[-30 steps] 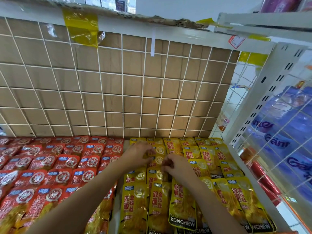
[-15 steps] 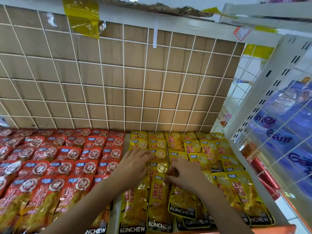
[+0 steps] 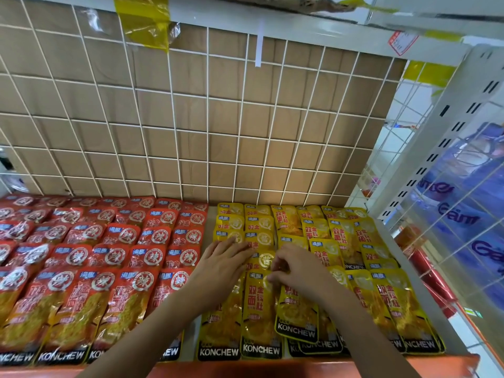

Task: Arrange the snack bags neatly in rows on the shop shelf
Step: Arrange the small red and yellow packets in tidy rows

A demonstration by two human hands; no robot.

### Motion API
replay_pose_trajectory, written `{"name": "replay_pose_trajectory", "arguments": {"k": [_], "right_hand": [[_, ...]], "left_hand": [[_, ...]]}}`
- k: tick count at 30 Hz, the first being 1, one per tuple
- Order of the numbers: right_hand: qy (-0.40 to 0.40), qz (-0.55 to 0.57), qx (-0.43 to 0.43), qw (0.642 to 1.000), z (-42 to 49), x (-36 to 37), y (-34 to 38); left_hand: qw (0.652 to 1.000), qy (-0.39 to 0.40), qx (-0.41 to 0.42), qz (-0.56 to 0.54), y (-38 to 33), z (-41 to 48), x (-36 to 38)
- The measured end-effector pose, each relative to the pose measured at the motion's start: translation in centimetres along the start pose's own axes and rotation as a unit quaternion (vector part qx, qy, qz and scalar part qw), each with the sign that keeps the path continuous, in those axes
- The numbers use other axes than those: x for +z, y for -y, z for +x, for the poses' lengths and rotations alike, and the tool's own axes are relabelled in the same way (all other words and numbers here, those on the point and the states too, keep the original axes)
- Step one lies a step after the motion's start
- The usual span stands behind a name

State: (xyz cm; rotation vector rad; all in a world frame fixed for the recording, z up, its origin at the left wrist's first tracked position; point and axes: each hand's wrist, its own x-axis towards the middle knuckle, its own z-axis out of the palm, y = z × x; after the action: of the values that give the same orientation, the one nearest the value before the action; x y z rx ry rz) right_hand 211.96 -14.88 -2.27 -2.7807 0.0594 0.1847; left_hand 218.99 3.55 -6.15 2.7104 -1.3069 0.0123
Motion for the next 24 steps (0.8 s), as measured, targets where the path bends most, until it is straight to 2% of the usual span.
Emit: {"name": "replay_pose_trajectory", "arguments": {"k": [9,15,18,24], "right_hand": [[0.024,-0.035,-0.030,0.999,0.46,-0.55,0.68],[0.038,-0.043,-0.034,0.998,0.73,-0.65,0.83],[0.035,-0.049,-0.032,0.998,0.65,-0.54,0.77],[-0.009,-0.017,-0.025,1.000,0.22,-0.07,0.47]], "left_hand": [[1.000,-0.008,0.004,0.005,-0.06,-0.07,-0.03],[1.000,-0.002,-0.008,-0.028,0.06,-0.07,0.11],[0.997,-0.003,-0.010,-0.074,-0.03,0.05,0.21],[0.996,0.007,-0.030,-0.078,-0.53,-0.24,-0.48]]}}
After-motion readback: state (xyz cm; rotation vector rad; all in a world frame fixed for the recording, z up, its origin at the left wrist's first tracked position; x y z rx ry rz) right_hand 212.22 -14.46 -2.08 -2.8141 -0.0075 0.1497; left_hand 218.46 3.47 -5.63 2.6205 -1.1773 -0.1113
